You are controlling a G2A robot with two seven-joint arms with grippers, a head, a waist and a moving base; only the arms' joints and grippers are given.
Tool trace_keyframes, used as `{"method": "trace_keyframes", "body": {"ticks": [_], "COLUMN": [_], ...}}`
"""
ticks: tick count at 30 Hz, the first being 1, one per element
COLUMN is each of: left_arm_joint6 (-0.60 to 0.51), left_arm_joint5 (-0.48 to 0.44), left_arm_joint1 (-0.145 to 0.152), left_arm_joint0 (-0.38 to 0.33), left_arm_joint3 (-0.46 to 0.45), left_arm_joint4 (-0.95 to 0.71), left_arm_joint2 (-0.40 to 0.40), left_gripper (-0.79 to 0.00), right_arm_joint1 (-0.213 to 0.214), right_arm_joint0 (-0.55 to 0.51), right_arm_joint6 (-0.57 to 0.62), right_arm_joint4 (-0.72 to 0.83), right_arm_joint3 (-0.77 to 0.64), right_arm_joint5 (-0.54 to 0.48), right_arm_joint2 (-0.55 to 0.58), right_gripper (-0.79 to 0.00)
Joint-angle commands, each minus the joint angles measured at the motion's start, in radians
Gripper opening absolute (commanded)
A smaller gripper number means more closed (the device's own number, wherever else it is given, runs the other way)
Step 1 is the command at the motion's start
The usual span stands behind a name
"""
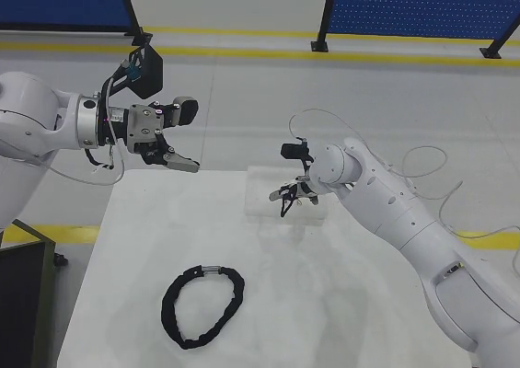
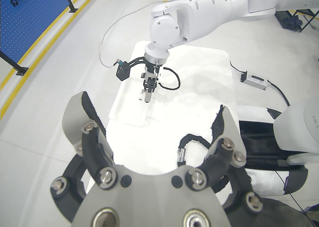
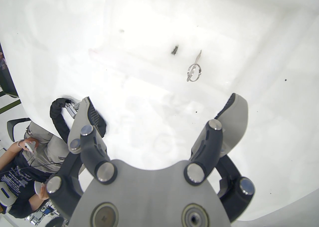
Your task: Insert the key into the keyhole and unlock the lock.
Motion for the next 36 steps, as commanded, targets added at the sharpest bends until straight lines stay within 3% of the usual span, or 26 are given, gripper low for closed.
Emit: {"method": "trace_keyframes", "body": {"ticks": [1,19,26,30,36], "left_arm_joint6": [0.0,0.0,0.0,0.0,0.0], "left_arm_joint5": [0.0,0.0,0.0,0.0,0.0], "left_arm_joint1": [0.0,0.0,0.0,0.0,0.0], "left_arm_joint0": [0.0,0.0,0.0,0.0,0.0], "left_arm_joint3": [0.0,0.0,0.0,0.0,0.0], "left_arm_joint4": [0.0,0.0,0.0,0.0,0.0], "left_arm_joint2": [0.0,0.0,0.0,0.0,0.0], "left_gripper": [0.0,0.0,0.0,0.0,0.0], "right_arm_joint1": [0.0,-0.036,-0.057,-0.071,-0.094], "right_arm_joint0": [0.0,-0.026,-0.015,-0.008,-0.011], "right_arm_joint6": [0.0,-0.056,-0.043,-0.054,-0.07], "right_arm_joint4": [0.0,-0.058,-0.093,-0.135,-0.161], "right_arm_joint3": [0.0,-0.006,0.014,0.049,0.092], "right_arm_joint5": [0.0,0.109,0.137,0.173,0.196], "right_arm_joint2": [0.0,-0.01,-0.021,-0.035,-0.047], "right_gripper": [0.0,0.0,-0.191,-0.209,-0.311]}}
